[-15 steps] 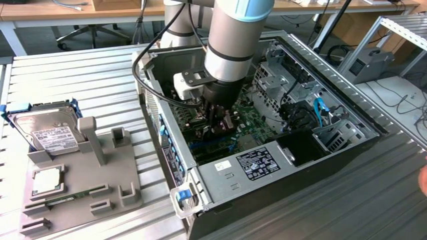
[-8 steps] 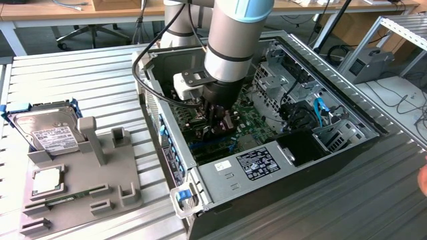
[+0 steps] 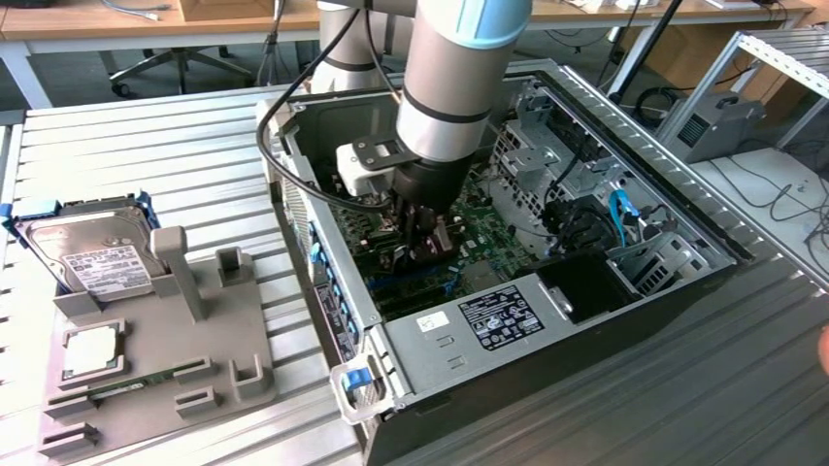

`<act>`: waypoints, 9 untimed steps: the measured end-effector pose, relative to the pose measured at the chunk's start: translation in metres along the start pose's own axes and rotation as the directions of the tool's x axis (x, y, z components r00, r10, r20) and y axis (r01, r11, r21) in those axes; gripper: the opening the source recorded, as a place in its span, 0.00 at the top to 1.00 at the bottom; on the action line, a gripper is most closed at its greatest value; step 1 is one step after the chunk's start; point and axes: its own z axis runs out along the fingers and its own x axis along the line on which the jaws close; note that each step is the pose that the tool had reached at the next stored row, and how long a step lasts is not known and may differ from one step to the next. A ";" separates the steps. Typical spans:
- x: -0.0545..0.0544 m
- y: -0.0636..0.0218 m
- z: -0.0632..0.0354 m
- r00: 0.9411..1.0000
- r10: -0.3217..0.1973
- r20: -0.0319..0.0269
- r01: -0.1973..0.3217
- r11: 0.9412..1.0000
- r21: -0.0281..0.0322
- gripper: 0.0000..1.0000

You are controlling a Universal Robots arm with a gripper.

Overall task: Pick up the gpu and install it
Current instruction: 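Insert the gpu into the slot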

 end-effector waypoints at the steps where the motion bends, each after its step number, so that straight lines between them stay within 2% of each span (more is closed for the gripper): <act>1: 0.000 0.0000 0.0002 1.000 0.000 0.000 0.000 1.000 0.000 0.74; 9: 0.000 0.0000 0.0038 1.000 0.000 0.000 0.000 1.000 0.000 0.74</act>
